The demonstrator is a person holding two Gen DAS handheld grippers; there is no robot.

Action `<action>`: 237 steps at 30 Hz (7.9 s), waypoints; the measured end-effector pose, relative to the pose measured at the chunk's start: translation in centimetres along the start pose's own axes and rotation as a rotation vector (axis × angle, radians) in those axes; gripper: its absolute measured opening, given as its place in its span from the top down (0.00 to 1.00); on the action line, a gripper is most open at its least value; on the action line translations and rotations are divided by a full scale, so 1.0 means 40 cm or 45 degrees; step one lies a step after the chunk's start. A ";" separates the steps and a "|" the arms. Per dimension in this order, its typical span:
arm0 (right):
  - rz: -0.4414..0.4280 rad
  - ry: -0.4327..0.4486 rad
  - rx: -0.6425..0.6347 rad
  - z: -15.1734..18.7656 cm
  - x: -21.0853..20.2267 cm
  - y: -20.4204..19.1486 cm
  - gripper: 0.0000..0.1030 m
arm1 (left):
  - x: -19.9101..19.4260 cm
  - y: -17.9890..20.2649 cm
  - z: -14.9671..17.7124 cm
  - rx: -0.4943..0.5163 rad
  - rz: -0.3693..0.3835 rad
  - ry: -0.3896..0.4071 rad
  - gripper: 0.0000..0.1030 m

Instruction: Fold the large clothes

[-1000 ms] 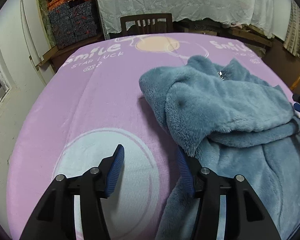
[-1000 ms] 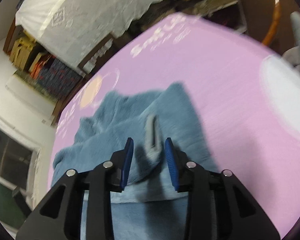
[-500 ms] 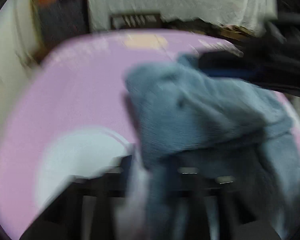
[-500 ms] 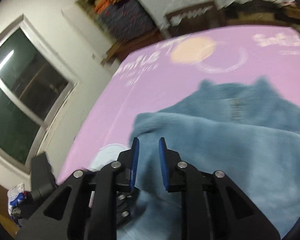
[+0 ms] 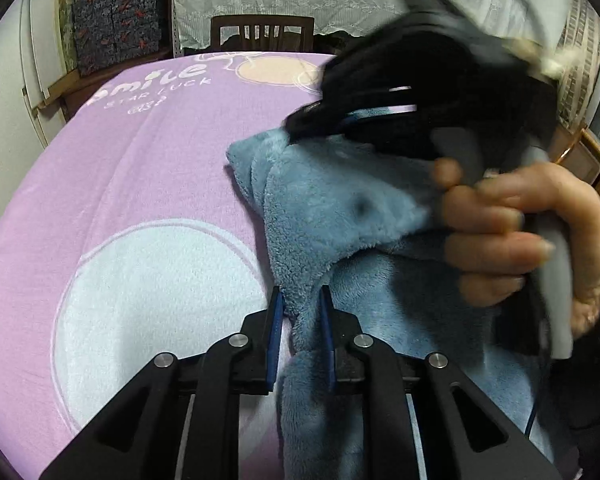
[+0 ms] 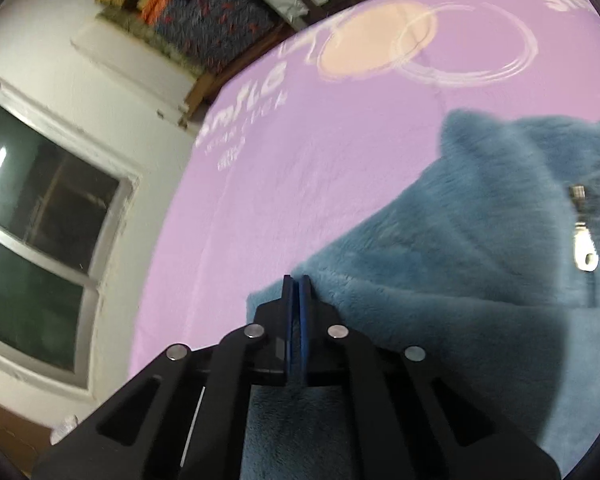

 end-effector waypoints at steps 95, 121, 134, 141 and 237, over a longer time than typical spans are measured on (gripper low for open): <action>-0.102 0.189 0.135 0.715 -0.794 0.443 0.86 | -0.279 0.139 0.277 -0.066 0.273 0.046 0.86; -0.202 0.370 0.127 0.227 -0.809 0.322 0.86 | -0.238 0.056 -0.134 -0.080 0.134 0.217 0.86; -0.079 0.319 0.365 0.019 -0.550 0.499 0.86 | 0.077 -0.045 -0.200 -0.190 0.118 0.014 0.85; -0.115 0.302 0.368 0.021 -0.512 0.538 0.86 | 0.078 -0.041 -0.188 -0.175 0.136 0.065 0.83; -0.025 0.266 0.240 0.199 -0.472 0.417 1.00 | 0.070 0.179 -0.110 0.083 -0.080 0.086 0.49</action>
Point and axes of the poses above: each gripper's, at about its wrist camera, not at the fingertips, and x roughly the way its jaws point, y to its right, z to its underside, the point moved 1 cm from there along x, roughly the way its jaws point, and after that the axes turned 9 degrees about x, right-handed, at the moved point
